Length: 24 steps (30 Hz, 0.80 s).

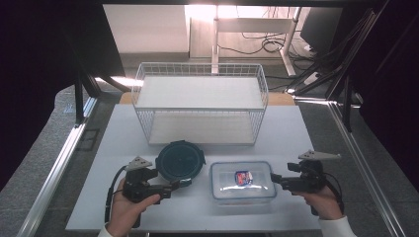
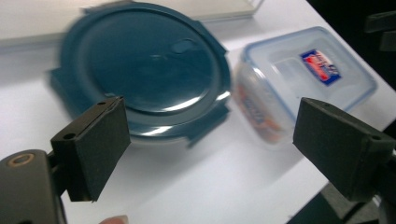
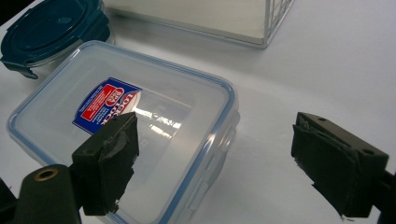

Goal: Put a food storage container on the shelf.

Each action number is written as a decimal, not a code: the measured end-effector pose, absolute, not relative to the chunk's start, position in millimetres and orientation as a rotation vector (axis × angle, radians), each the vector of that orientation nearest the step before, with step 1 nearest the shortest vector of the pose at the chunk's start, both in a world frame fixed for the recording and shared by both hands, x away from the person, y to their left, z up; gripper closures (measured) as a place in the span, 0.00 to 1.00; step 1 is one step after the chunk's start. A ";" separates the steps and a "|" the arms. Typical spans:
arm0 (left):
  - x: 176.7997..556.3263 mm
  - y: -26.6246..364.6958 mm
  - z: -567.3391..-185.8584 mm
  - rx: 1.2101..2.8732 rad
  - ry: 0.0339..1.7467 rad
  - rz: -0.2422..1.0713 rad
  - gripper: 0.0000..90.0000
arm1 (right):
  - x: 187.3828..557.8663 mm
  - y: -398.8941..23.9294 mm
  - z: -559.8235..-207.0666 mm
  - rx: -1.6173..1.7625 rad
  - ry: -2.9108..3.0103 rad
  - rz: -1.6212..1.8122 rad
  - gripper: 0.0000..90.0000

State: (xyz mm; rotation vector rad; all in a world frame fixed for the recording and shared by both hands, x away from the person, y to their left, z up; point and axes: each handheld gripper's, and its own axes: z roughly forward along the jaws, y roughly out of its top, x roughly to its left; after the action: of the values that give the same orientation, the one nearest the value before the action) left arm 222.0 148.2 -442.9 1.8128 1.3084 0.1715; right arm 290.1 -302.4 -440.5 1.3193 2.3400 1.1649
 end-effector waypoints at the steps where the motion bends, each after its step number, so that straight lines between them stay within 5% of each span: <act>1: 222.9 143.3 -442.6 1.813 1.314 0.155 0.11 | 289.5 -302.2 -440.3 1.321 2.343 1.168 0.17; 24: 258.6 51.9 -460.7 1.833 1.351 -0.212 0.09 | 291.7 -307.1 -441.9 1.345 2.383 1.240 0.15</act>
State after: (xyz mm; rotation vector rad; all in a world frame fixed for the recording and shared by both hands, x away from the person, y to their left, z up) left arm 258.6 51.9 -460.7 1.8330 1.3505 -0.2118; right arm 291.7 -307.1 -441.9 1.3454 2.3829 1.2395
